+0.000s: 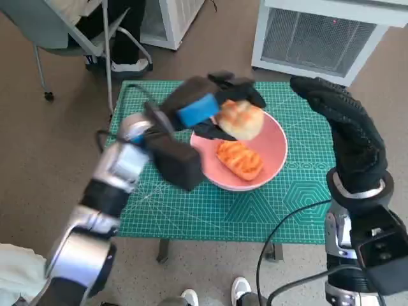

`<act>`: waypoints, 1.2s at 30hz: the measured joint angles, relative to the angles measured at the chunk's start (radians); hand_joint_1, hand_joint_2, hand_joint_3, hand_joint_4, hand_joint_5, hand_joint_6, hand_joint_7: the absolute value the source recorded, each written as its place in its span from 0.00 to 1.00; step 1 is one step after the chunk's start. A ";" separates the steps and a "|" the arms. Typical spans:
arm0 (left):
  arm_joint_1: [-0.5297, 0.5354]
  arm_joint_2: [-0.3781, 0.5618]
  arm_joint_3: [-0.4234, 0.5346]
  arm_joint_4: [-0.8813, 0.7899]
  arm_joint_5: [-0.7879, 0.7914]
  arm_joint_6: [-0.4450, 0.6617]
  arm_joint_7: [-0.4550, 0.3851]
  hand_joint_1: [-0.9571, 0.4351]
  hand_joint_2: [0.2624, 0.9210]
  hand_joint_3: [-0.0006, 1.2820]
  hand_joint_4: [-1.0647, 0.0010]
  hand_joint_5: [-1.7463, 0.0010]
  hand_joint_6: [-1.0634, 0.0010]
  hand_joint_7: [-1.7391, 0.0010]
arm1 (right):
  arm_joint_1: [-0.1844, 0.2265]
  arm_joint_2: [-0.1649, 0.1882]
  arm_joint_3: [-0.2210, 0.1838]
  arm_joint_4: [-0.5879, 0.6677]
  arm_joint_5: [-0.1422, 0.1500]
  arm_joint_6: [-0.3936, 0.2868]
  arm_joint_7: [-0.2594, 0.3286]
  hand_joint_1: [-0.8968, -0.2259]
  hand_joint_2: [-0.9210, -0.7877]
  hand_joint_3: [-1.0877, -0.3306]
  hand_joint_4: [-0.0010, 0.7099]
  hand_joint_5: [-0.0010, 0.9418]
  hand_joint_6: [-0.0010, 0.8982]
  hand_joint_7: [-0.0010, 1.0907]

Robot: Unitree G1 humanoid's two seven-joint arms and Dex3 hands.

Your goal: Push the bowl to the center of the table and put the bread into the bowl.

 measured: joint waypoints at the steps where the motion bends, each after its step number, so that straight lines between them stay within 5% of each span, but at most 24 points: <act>1: -0.010 -0.008 -0.013 0.026 0.011 0.016 -0.008 0.66 0.95 0.17 0.67 0.49 0.67 0.43 | 0.000 0.000 -0.001 -0.001 -0.001 -0.001 0.000 0.49 0.00 0.46 0.43 0.00 0.00 0.61; 2: -0.018 -0.016 -0.023 0.048 0.021 0.033 -0.019 0.64 0.93 0.14 0.76 0.67 0.74 0.57 | 0.000 0.000 -0.001 -0.001 -0.001 -0.002 0.000 0.49 0.00 0.46 0.43 0.01 0.00 0.62; 4: -0.033 -0.028 -0.050 0.081 0.041 0.088 -0.058 0.61 0.91 0.10 0.86 0.83 0.79 0.71 | 0.001 0.000 -0.004 -0.004 -0.002 -0.002 -0.001 0.49 0.00 0.46 0.43 0.01 0.00 0.62; 8: -0.056 -0.044 -0.109 0.117 0.090 0.236 -0.181 0.55 0.88 0.04 0.97 0.96 0.84 0.86 | 0.004 -0.001 -0.008 -0.013 -0.013 -0.003 -0.005 0.49 0.00 0.46 0.43 0.00 0.00 0.62; 14: -0.064 -0.051 -0.137 0.109 0.101 0.364 -0.321 0.47 0.87 0.02 1.00 1.00 0.84 0.91 | 0.010 -0.001 -0.013 -0.031 -0.018 -0.002 -0.012 0.49 0.00 0.46 0.43 0.00 0.00 0.62; 22: -0.051 -0.040 -0.084 0.053 0.035 0.321 -0.308 0.42 0.88 0.01 1.00 1.00 0.84 0.92 | 0.015 -0.001 -0.013 -0.041 -0.018 0.008 -0.018 0.49 0.00 0.46 0.43 0.00 0.00 0.62; 30: 0.028 -0.020 0.061 -0.011 -0.110 0.163 -0.212 0.40 0.95 0.03 0.97 0.99 0.79 0.91 | 0.018 0.000 -0.014 -0.051 -0.028 0.014 -0.027 0.47 0.00 0.46 0.43 0.00 0.00 0.61; 36: 0.122 -0.036 0.196 -0.056 -0.222 -0.038 -0.027 0.37 1.00 0.14 0.77 0.96 0.65 0.88 | 0.019 0.002 -0.014 -0.057 -0.031 0.021 -0.037 0.47 0.00 0.47 0.43 0.00 0.00 0.61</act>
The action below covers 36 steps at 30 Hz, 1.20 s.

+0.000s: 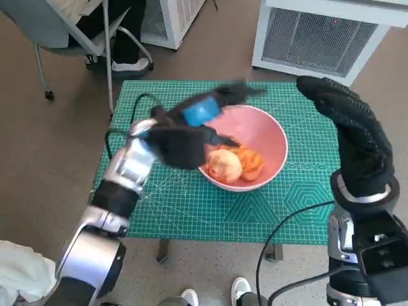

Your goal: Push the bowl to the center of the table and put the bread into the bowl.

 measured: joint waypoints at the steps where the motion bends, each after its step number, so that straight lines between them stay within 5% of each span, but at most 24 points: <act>1: 0.016 -0.006 0.021 -0.011 -0.016 -0.028 0.029 0.37 1.00 0.18 0.73 0.96 0.63 0.87 | 0.000 0.001 0.000 -0.001 -0.001 0.001 -0.002 0.47 0.00 0.47 0.43 0.00 0.00 0.61; 7: 0.133 -0.093 0.121 -0.115 -0.169 -0.137 0.143 0.37 1.00 0.28 0.63 0.97 0.73 0.72 | -0.002 0.004 0.000 -0.001 -0.005 0.008 -0.018 0.48 0.00 0.47 0.43 0.00 0.00 0.61; 14: 0.252 -0.151 0.144 -0.270 -0.283 -0.125 0.139 0.38 1.00 0.33 0.60 0.97 0.84 0.61 | -0.022 0.020 0.004 -0.008 -0.036 0.028 -0.048 0.48 0.00 0.45 0.42 0.00 0.00 0.58; 36: 0.364 -0.178 0.146 -0.502 -0.399 -0.071 0.052 0.41 1.00 0.34 0.61 0.98 0.90 0.55 | -0.063 0.047 0.030 -0.034 -0.069 0.090 -0.100 0.50 0.00 0.45 0.42 0.00 0.01 0.57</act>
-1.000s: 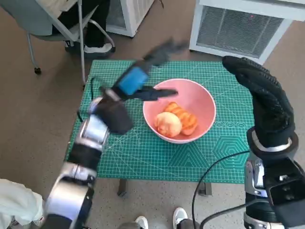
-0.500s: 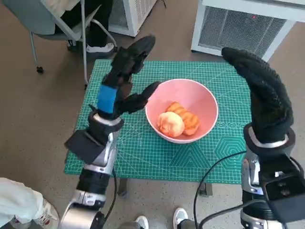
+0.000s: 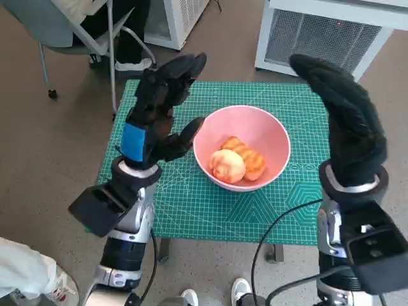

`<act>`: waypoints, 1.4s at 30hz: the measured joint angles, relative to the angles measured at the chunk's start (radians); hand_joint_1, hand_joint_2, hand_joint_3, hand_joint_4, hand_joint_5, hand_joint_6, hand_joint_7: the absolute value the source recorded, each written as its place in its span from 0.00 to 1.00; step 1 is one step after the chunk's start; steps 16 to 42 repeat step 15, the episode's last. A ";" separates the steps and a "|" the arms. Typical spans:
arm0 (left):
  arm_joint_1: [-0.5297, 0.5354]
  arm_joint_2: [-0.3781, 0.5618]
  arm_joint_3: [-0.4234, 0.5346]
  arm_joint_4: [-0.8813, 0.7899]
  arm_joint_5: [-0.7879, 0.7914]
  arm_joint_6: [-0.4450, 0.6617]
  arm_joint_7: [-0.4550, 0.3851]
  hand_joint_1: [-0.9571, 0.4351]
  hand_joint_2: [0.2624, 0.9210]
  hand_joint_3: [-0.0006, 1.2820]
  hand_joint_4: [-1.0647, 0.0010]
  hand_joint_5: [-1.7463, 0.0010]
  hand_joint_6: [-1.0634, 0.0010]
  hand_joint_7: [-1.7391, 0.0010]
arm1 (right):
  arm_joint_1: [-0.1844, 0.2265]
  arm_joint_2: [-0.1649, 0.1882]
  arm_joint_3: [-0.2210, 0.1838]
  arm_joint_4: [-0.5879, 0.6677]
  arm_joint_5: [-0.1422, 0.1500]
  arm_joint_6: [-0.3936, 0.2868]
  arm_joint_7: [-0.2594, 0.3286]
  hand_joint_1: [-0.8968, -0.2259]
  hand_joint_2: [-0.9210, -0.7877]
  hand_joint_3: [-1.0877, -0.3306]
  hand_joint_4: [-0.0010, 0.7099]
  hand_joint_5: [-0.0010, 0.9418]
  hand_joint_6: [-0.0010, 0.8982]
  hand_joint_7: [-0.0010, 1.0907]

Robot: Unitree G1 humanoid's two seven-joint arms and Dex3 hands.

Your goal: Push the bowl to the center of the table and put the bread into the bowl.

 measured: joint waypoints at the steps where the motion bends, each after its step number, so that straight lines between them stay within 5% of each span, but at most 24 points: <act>1: 0.000 -0.001 0.000 -0.001 -0.001 0.000 -0.004 0.41 1.00 0.34 0.61 0.98 0.90 0.55 | -0.001 0.001 0.001 0.000 0.000 0.003 0.000 0.50 0.00 0.45 0.42 0.00 0.01 0.58; 42: 0.000 -0.013 0.004 -0.002 -0.037 -0.002 -0.045 0.43 1.00 0.34 0.64 0.98 0.90 0.55 | -0.007 0.008 0.009 0.000 0.000 0.022 0.000 0.47 0.00 0.46 0.40 0.00 0.01 0.59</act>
